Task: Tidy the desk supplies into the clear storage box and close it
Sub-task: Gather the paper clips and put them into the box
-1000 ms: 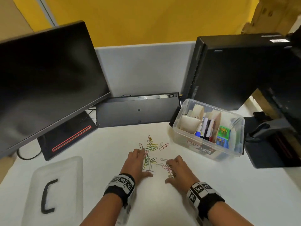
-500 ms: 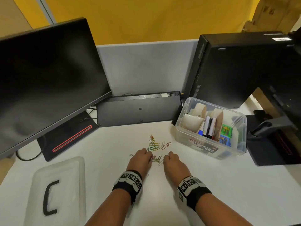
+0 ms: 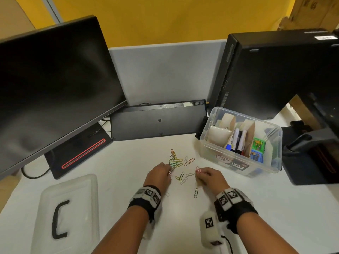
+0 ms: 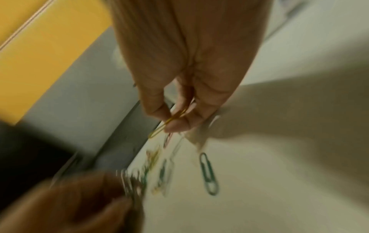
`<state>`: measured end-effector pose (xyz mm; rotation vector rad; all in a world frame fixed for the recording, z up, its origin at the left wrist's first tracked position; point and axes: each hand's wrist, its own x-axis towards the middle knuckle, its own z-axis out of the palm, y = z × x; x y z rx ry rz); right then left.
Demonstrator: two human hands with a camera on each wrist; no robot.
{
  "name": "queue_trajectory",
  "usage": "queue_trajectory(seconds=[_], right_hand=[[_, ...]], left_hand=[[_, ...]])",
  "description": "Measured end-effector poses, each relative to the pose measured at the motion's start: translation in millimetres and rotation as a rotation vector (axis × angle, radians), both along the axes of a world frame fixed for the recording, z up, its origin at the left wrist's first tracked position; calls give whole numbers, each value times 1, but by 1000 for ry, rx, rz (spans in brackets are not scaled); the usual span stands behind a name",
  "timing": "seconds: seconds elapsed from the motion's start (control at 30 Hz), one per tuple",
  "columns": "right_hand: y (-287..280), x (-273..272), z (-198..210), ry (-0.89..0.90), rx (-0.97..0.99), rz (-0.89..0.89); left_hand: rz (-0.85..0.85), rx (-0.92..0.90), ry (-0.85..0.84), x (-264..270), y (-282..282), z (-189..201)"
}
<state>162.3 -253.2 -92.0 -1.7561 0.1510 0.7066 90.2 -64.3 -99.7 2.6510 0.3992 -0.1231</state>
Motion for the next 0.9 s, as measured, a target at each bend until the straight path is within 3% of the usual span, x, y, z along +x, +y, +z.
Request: queue_trajectory(seconds=[0.13,0.23,0.37,0.53,0.6,0.67,0.73,0.83,0.9], right_hand=[[-6,-1,-2,434,572,-320],[-2,-6,3,554,746,-428],[6,-9,12,519,605,-249],[8,-12,10,357,173,-12],[6,-14,13,270,-54,98],[2,-17,13,41,-426,344],[1,-27,14,-131,-713,524],[6,-47,10,-182,-867,502],[12,-56,8,-244,-896,477]], left_hand=[[344,-597,-89,-5,18,13],[504,-1034,-66,-11,30,23],[741,-1510,-113,-21,43,33],[858,-1805,-172,-35,52,38],[835,-1774,-132,-41,56,37],[803,-1627,-56,-46,60,37],[682,-1230,35,-49,63,33],[286,-417,208,-58,64,21],[133,-173,266,-64,60,16]])
